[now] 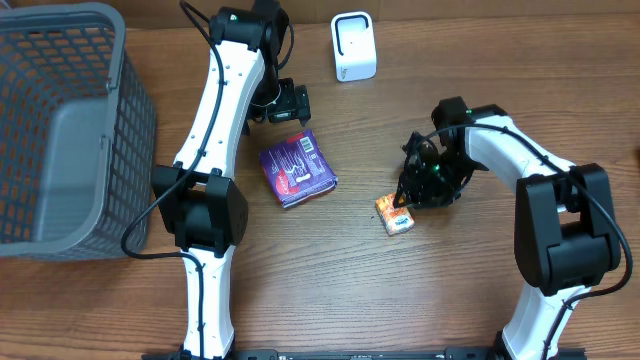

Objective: Scan the item barcode
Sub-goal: 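Reach right gripper down and grasp the small orange packet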

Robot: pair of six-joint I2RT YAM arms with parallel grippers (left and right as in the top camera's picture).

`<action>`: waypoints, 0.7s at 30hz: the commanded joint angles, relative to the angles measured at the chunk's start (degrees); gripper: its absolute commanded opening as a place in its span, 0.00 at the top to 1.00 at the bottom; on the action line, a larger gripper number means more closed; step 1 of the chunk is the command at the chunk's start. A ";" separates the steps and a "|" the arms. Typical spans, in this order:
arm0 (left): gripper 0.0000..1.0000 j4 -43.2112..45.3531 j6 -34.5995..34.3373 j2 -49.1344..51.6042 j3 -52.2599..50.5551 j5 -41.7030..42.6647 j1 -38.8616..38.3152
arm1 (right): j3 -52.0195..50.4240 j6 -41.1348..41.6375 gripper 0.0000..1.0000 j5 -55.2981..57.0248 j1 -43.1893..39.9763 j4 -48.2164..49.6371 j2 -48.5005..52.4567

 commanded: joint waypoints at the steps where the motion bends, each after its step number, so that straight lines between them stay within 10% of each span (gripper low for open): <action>1: 0.00 -0.11 0.11 0.02 0.94 0.48 0.20 | -2.32 0.07 0.54 -0.07 0.17 1.62 -0.15; 21: 0.00 -0.11 0.11 0.02 0.94 0.48 0.20 | -7.89 8.02 0.60 -3.23 0.17 10.23 -0.15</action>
